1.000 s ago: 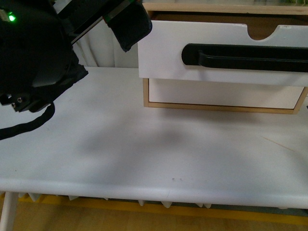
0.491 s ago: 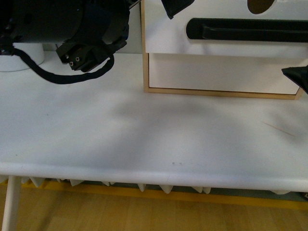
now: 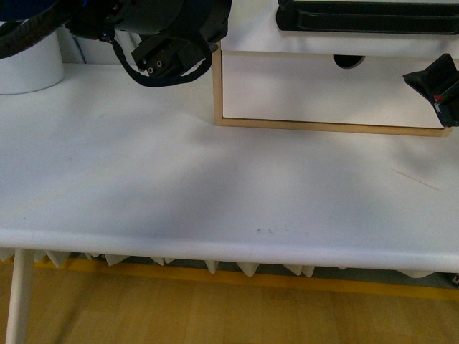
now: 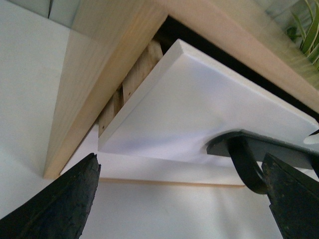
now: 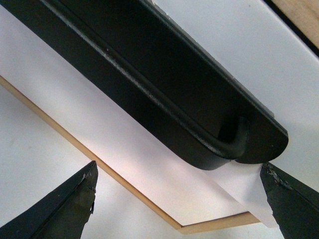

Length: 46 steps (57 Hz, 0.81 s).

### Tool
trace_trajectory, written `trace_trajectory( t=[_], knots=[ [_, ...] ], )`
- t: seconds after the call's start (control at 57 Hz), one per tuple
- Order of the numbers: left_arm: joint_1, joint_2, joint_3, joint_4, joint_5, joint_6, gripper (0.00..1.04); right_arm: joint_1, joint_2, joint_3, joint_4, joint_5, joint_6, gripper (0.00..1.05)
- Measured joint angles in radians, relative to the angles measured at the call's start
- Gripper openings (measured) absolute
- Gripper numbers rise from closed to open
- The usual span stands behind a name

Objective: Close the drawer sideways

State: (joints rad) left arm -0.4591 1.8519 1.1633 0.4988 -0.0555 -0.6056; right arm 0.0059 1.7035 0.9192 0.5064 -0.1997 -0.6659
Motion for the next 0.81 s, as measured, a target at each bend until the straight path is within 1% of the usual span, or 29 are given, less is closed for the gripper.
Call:
trace_trajectory(
  t=[0.246, 0.474, 0.667, 0.807],
  knots=[
    [0.019, 0.069, 0.09, -0.023, 0.014, -0.02, 0.99, -0.006, 0.066, 0.058, 0.018, 0.019, 0.011, 0.96],
    [0.032, 0.109, 0.151, -0.044, 0.04, -0.04, 0.99, -0.007, 0.1, 0.071, 0.025, 0.028, 0.025, 0.96],
    [0.032, 0.112, 0.157, -0.049, 0.041, -0.043, 0.99, -0.006, 0.1, 0.074, 0.023, 0.024, 0.032, 0.96],
    [0.035, 0.091, 0.121, -0.043, 0.037, -0.045, 0.99, -0.008, 0.081, 0.067, 0.014, 0.014, 0.045, 0.96]
  ],
)
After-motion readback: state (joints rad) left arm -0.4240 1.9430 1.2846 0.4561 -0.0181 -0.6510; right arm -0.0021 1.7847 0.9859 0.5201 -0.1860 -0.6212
